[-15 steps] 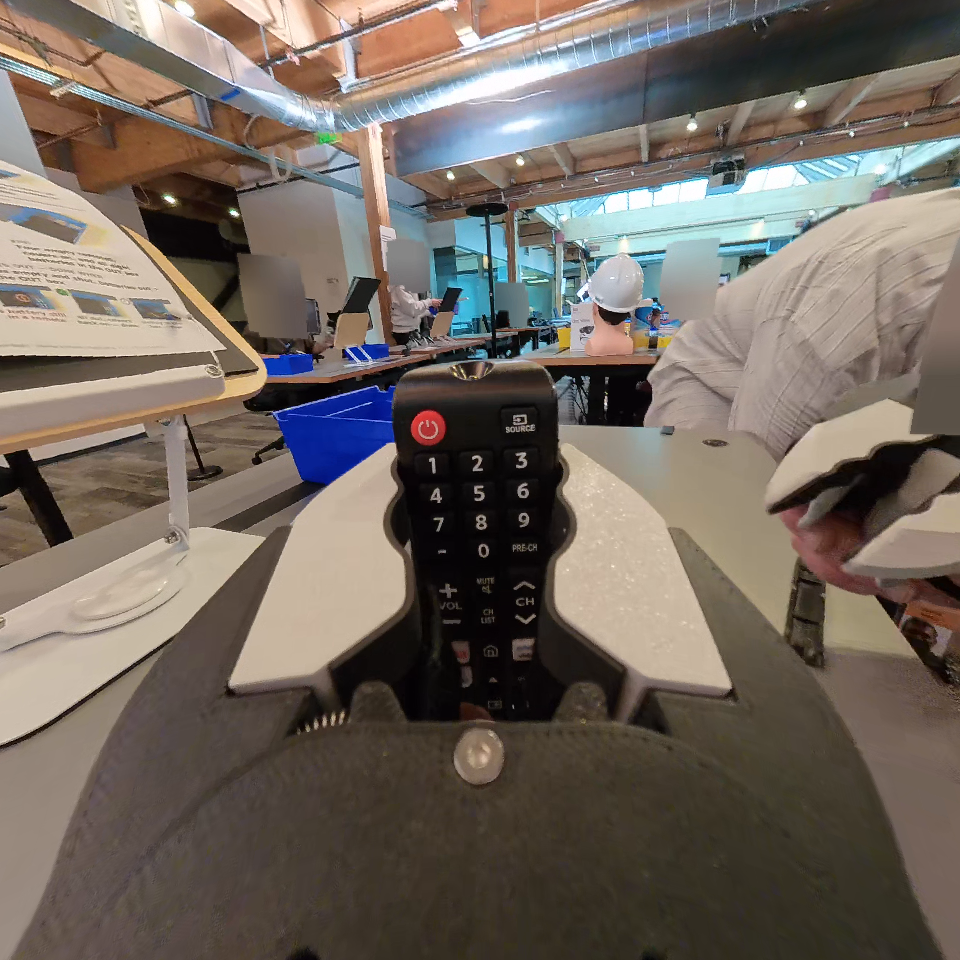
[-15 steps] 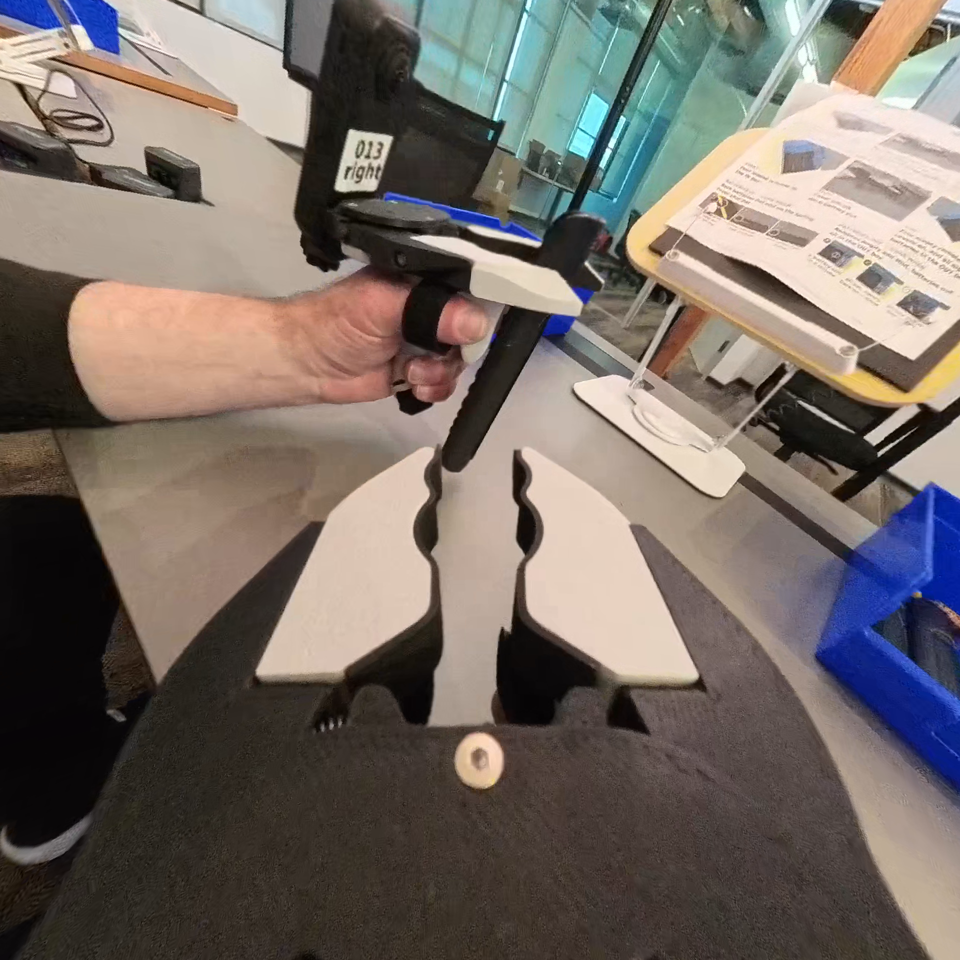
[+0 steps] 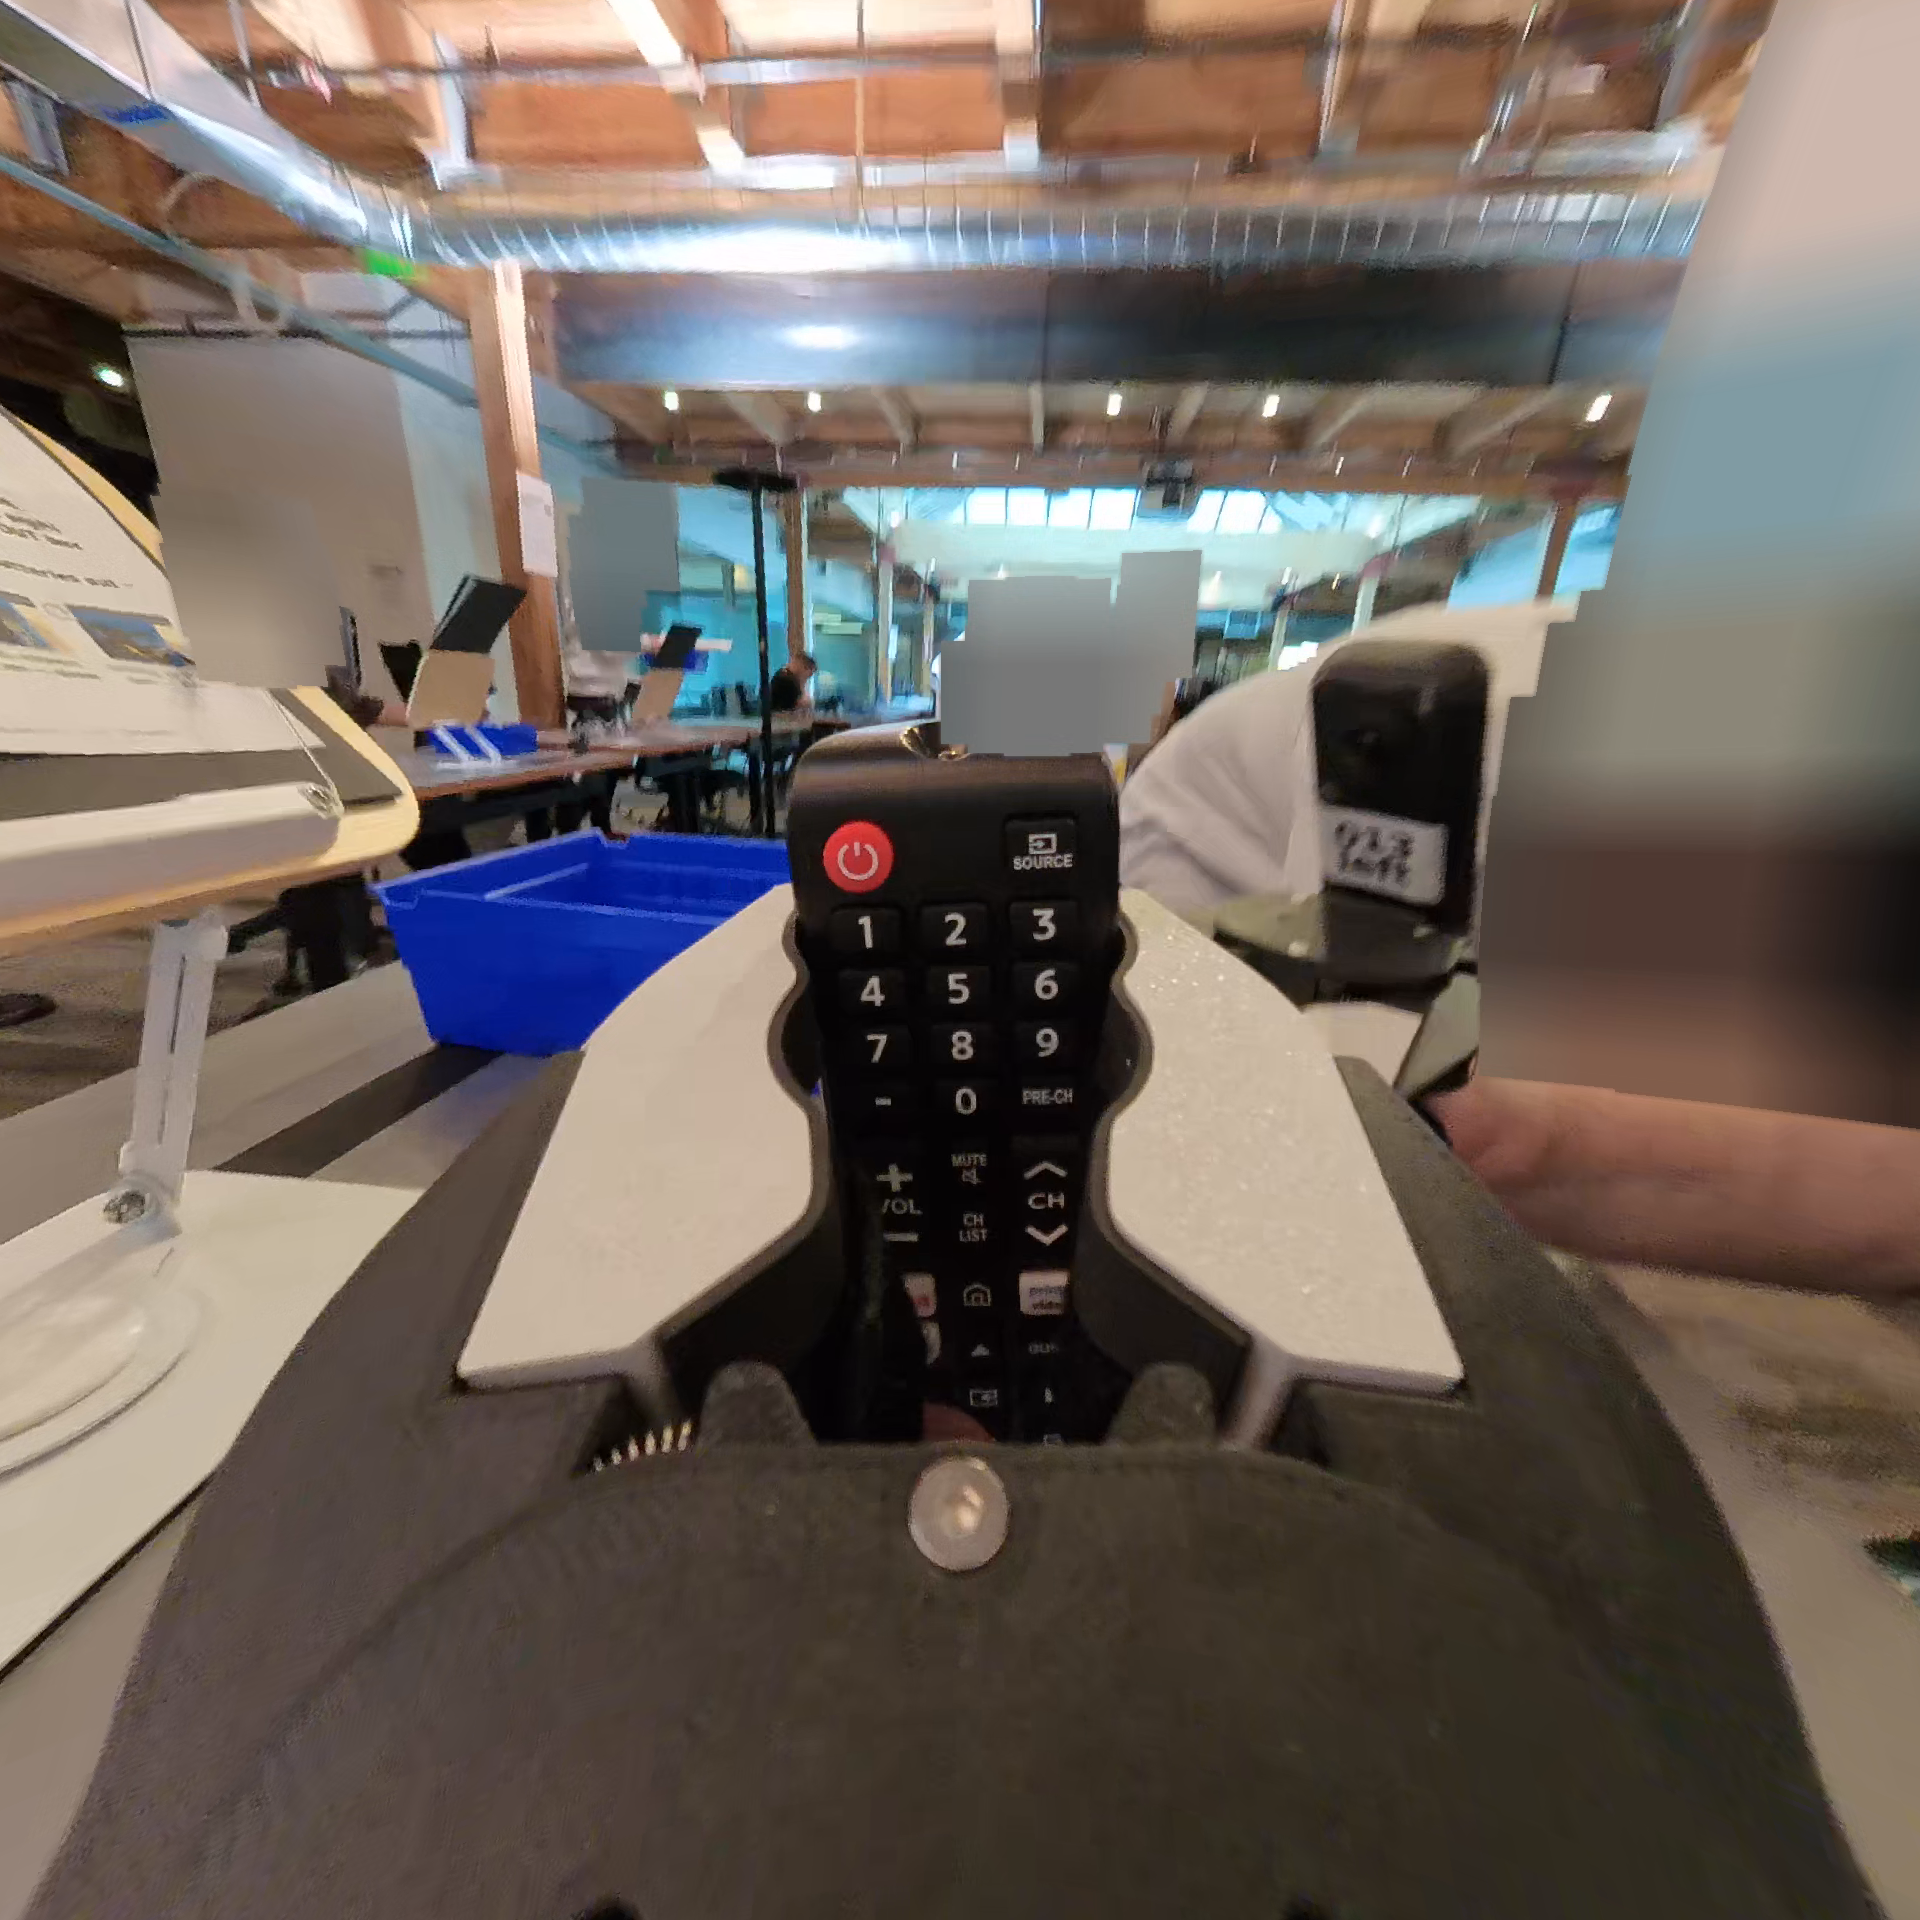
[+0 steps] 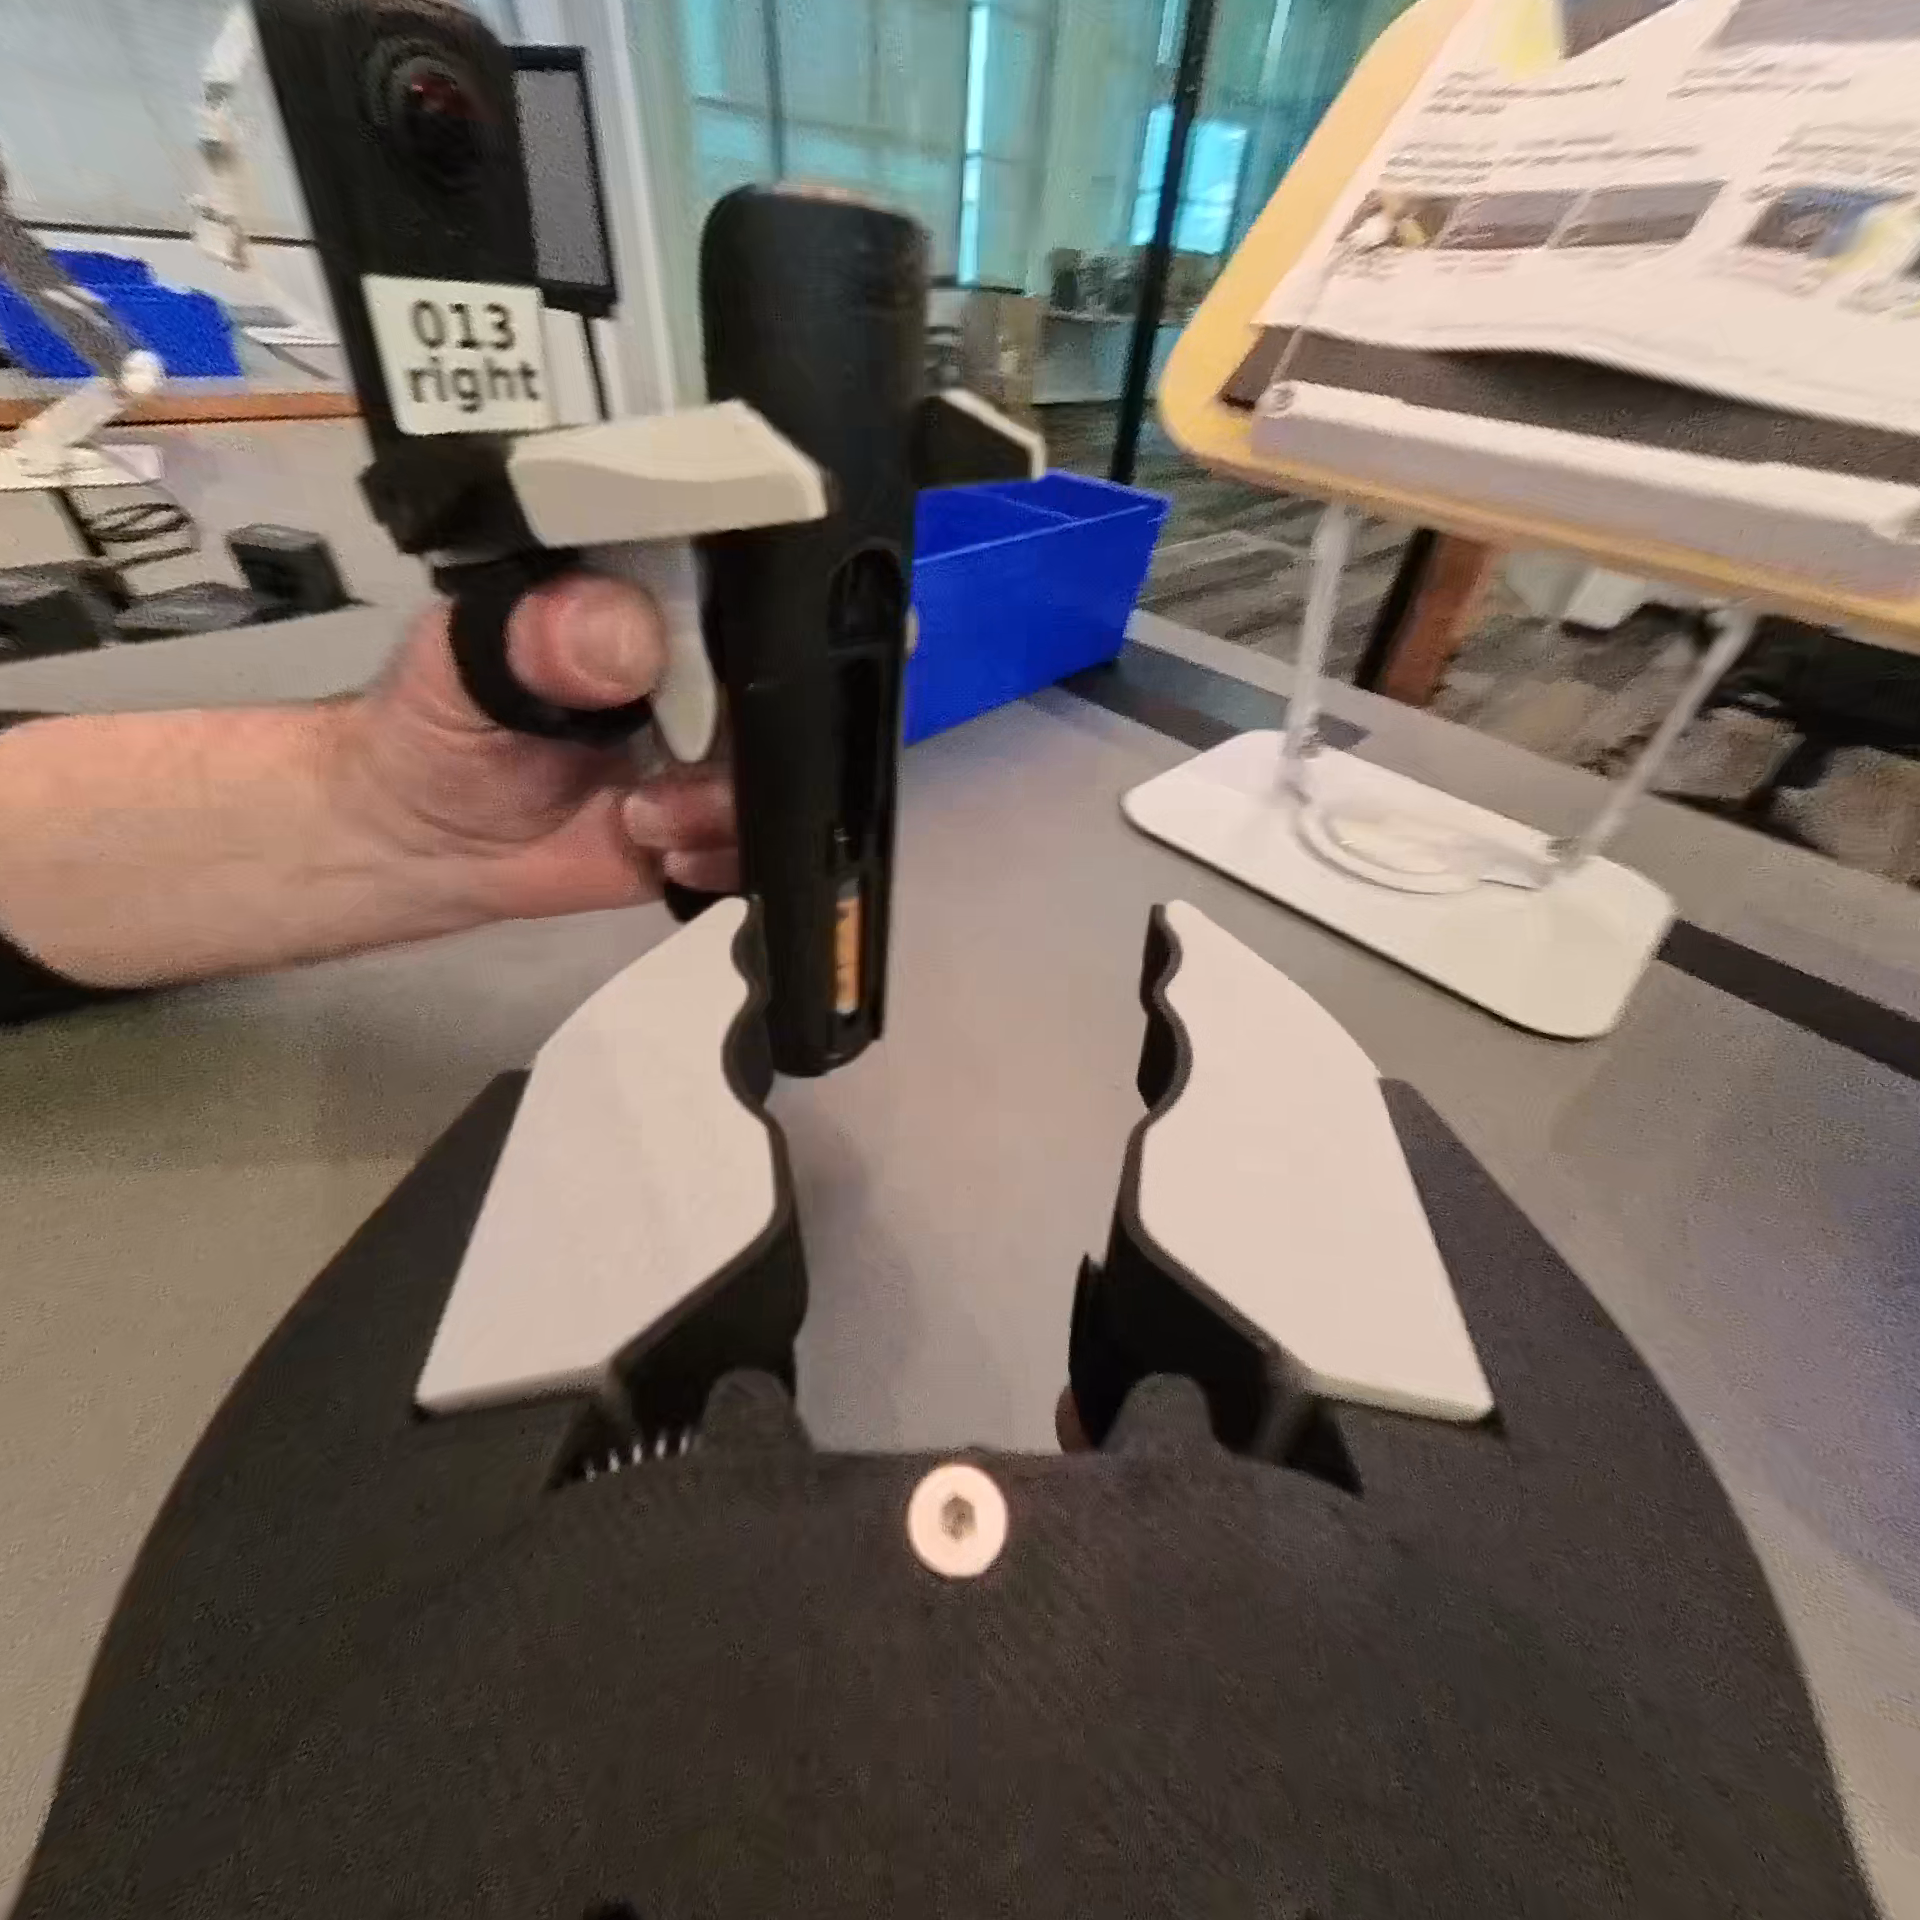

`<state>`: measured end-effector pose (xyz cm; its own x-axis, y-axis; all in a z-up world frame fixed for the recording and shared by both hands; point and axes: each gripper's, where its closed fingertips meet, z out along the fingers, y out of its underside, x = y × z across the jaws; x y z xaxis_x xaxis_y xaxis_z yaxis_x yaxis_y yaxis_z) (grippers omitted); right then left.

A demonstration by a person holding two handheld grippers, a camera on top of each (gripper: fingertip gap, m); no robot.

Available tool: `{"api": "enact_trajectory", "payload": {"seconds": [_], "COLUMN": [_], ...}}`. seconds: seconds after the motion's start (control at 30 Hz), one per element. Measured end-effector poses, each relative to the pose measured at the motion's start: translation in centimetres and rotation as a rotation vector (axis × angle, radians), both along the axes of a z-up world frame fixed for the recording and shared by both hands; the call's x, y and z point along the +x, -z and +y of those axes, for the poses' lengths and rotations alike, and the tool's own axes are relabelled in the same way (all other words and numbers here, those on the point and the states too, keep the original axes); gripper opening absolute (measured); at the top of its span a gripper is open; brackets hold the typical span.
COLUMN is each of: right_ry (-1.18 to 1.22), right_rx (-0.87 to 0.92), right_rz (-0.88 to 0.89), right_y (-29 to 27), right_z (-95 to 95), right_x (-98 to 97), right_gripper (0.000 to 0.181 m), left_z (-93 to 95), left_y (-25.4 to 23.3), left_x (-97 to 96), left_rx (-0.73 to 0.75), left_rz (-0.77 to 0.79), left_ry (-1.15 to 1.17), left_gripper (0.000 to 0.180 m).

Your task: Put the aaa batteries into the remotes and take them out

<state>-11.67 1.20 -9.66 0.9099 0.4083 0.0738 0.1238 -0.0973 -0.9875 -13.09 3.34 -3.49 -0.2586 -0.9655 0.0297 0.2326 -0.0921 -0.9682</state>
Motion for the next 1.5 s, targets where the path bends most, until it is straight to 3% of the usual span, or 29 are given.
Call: {"api": "enact_trajectory", "payload": {"seconds": [0.13, 0.23, 0.27, 0.33, 0.47, 0.7, 0.93, 1.23, 1.5], "right_ry": [-0.134, -0.238, -0.300, -0.466, -0.539, -0.451, -0.532, -0.448, -0.423], "right_rx": [-0.086, -0.098, -0.120, -0.171, -0.184, -0.238, -0.382, -0.469, -0.484], "right_rz": [-0.011, 0.028, 0.052, 0.064, 0.064, -0.079, -0.202, -0.486, -0.472], "right_y": [1.3, 1.8, 1.9, 2.0, 1.4, 2.7, 5.1, 6.8, 6.8], "right_z": [2.3, 3.6, 3.6, 2.3, 1.4, 1.6, 1.6, 1.4, -0.6], "right_x": [-2.9, -4.7, -5.5, -7.7, -9.3, -7.1, -6.1, -3.9, -4.2], "right_gripper": [0.096, 0.101, 0.101, 0.072, 0.062, 0.061, 0.061, 0.061, 0.061], "left_z": [0.6, -0.8, -1.4, -2.4, -3.4, -2.7, -0.3, -2.4, -4.3], "left_y": [-2.5, -4.0, -4.3, -4.8, -5.9, -4.3, -1.7, 1.1, 1.2], "left_x": [-1.3, -1.9, -1.9, -1.9, -2.4, -2.4, -2.7, -2.9, -2.9], "left_rx": [-0.110, -0.146, -0.148, -0.138, -0.113, 0.010, 0.171, 0.229, 0.152], "left_rz": [-0.109, -0.157, -0.169, -0.180, -0.206, -0.112, -0.005, 0.089, 0.060], "left_ry": [0.107, 0.198, 0.217, 0.247, 0.255, 0.223, 0.207, 0.241, 0.261], "left_gripper": [0.052, 0.054, 0.052, 0.052, 0.052, 0.055, 0.082, 0.066, 0.062]}}
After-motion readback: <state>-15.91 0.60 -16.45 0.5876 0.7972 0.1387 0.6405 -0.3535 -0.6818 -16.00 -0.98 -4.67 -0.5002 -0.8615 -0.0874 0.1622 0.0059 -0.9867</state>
